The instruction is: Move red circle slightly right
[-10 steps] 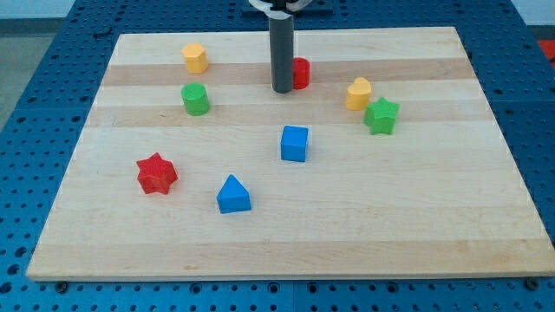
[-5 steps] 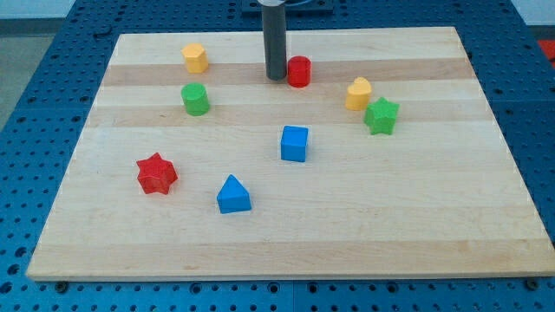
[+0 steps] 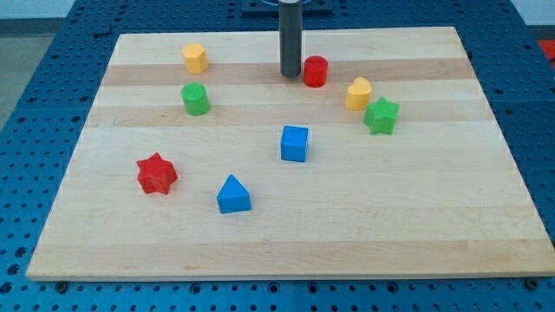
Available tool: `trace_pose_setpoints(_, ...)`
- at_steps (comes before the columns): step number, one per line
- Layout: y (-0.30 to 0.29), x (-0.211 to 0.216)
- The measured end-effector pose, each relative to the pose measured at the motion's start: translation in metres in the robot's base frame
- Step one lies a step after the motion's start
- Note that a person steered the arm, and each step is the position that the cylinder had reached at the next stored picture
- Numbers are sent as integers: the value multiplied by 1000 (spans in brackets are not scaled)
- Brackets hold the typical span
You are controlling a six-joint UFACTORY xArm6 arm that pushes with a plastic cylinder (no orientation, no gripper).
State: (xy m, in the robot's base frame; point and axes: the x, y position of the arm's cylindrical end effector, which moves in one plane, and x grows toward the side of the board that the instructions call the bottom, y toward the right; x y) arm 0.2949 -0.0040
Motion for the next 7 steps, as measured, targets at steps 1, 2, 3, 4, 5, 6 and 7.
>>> trace_pose_setpoints(1, -28, 0)
trace_pose_setpoints(2, -42, -3)
trace_pose_setpoints(3, -50, -5)
trace_pose_setpoints(4, -50, -7)
trace_pose_setpoints(5, -40, -15)
trace_pose_setpoints(6, -8, -16)
trace_pose_setpoints(7, 24, -16)
